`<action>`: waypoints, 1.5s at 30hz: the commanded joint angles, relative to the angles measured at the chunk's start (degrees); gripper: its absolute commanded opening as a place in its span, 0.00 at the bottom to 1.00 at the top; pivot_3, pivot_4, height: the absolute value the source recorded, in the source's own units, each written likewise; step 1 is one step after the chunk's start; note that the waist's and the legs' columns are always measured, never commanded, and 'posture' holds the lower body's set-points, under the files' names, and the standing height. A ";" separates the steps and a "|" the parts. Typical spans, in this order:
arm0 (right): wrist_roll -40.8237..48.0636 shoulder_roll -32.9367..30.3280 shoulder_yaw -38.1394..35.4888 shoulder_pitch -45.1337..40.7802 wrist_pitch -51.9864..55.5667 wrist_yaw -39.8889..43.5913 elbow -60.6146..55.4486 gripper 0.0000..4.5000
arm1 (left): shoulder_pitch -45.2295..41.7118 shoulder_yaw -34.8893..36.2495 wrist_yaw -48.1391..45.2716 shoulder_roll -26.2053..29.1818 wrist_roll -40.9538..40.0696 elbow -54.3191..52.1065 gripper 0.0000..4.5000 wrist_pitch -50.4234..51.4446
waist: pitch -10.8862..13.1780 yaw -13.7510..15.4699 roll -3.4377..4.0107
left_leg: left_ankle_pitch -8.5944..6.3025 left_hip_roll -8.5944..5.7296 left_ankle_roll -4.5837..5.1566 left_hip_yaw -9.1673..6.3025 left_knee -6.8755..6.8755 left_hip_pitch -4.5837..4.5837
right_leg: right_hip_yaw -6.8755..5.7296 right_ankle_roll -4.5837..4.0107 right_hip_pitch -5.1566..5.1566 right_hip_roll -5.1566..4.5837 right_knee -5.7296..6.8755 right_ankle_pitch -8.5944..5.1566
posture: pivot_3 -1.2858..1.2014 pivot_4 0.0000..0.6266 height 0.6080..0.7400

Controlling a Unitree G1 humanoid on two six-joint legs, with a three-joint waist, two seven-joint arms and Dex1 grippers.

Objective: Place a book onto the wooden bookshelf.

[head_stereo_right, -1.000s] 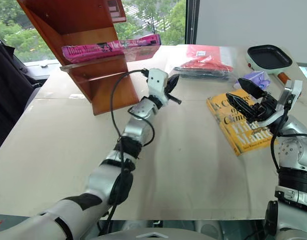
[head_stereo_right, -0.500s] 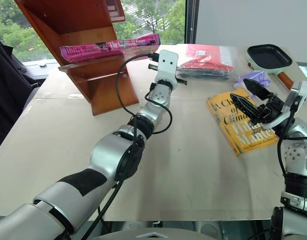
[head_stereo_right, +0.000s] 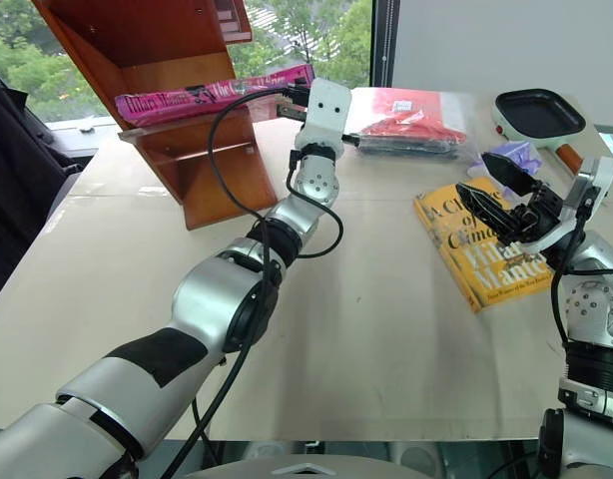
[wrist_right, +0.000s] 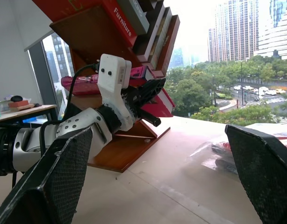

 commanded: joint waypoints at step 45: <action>-1.82 -1.09 0.56 5.75 -2.37 2.59 -2.27 1.00 | 33.59 5.32 -62.17 15.73 -23.97 -39.72 0.54 8.62 | 0.00 -1.08 0.04 | 0.00 0.12 -0.01 -0.08 0.00 0.05 | 0.05 -0.06 -0.09 -0.01 0.22 0.01 | 0.52 0.24 0.93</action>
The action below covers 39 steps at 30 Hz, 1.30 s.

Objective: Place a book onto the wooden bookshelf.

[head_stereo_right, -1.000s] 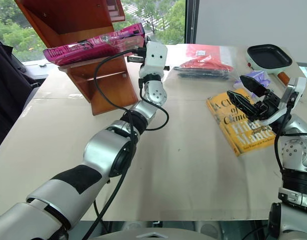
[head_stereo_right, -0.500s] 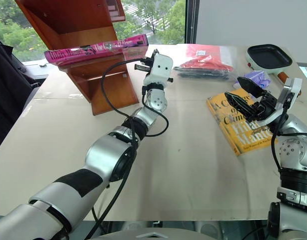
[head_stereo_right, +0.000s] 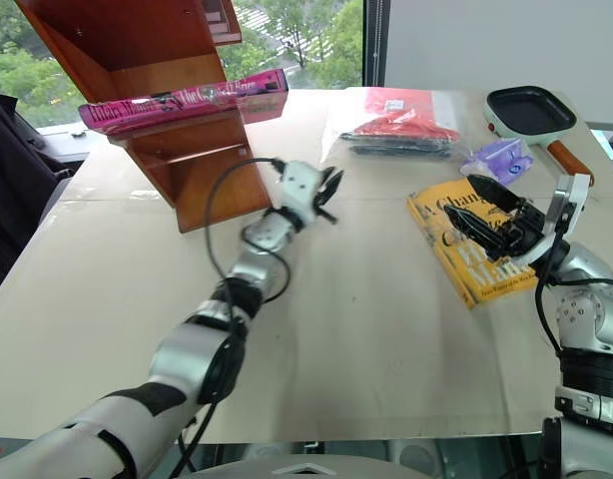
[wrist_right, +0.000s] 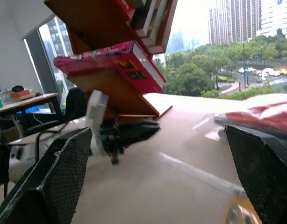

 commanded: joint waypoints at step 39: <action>-13.32 -0.88 -3.12 39.50 -18.81 -2.95 -8.96 1.00 | 65.27 13.31 -8.20 22.97 -21.33 -83.16 0.99 44.55 | -0.19 0.96 0.11 | -0.30 0.21 0.04 0.21 -0.02 0.23 | 0.14 0.07 -0.10 -0.29 -0.01 -0.65 | 0.52 0.24 0.93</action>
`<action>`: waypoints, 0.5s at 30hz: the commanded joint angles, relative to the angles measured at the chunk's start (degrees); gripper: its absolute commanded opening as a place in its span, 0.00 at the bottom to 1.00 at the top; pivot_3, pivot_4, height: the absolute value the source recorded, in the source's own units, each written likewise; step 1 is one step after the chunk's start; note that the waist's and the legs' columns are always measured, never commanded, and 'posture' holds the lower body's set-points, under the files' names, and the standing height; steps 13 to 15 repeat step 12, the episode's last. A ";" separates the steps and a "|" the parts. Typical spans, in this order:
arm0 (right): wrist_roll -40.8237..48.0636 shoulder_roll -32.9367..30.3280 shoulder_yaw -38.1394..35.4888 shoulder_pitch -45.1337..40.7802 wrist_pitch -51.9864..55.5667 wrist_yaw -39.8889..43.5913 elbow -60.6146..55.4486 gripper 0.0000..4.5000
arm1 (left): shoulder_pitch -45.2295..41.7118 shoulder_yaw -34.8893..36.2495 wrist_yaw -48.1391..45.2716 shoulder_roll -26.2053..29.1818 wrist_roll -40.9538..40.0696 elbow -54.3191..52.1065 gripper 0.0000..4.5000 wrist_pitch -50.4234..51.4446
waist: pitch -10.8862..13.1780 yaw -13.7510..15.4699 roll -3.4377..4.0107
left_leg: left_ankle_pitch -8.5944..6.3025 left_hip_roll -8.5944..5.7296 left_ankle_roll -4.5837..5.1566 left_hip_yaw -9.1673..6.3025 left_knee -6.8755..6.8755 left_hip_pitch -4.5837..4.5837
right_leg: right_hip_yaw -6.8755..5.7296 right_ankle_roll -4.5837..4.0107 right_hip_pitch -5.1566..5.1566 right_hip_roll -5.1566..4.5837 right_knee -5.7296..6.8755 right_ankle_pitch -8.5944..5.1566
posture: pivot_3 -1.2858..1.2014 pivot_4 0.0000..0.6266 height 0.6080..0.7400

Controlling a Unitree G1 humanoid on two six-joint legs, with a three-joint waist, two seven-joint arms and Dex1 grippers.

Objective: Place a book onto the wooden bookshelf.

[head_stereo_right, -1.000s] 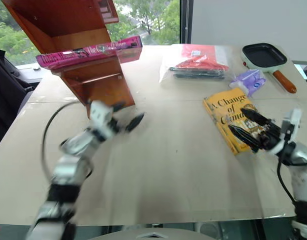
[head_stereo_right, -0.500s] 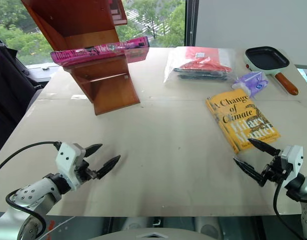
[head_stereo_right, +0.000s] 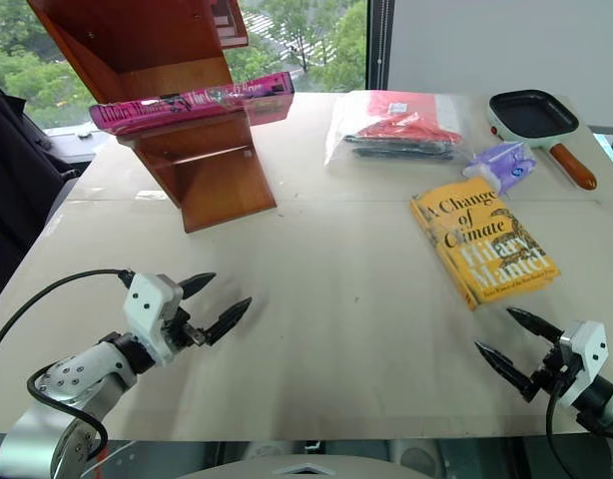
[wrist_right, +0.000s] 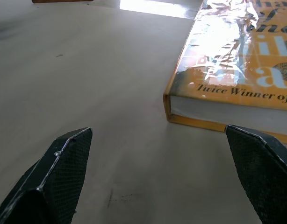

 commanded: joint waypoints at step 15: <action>-1.64 -0.31 1.06 -1.35 -1.84 -1.18 1.09 1.00 | 3.78 -2.72 -0.73 -0.95 2.71 -3.13 0.99 -1.26 | 0.00 0.10 -0.01 | 0.00 -0.01 0.00 0.00 0.00 -0.11 | -0.01 0.00 -0.10 0.00 0.00 0.00 | 0.52 0.24 0.93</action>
